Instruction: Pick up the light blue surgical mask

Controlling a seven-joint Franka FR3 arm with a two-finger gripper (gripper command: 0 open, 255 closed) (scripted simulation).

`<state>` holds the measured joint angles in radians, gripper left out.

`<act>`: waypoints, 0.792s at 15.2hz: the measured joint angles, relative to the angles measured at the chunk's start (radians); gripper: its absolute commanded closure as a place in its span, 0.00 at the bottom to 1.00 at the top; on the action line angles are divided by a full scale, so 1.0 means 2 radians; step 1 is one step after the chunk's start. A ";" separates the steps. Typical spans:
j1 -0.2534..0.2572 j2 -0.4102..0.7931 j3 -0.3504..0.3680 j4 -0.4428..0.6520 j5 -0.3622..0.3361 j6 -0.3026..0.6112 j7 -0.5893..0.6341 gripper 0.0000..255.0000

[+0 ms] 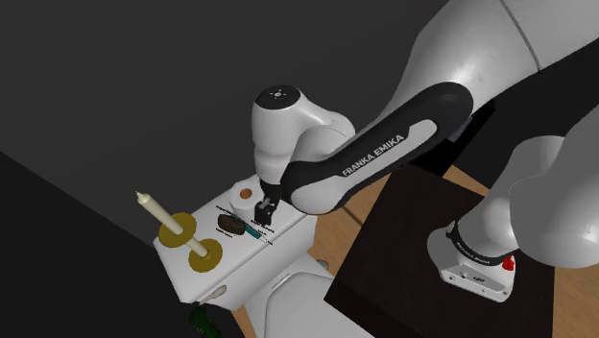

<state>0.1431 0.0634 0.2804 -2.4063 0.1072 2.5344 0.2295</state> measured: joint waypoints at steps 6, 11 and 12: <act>0.019 0.112 0.005 0.058 -0.011 0.051 0.026 0.00; 0.026 0.147 0.000 0.060 -0.018 0.082 0.031 0.00; 0.026 0.153 -0.001 0.060 -0.020 0.089 0.031 0.00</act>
<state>0.1954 0.3689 0.2780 -2.2870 0.0682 2.7116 0.2905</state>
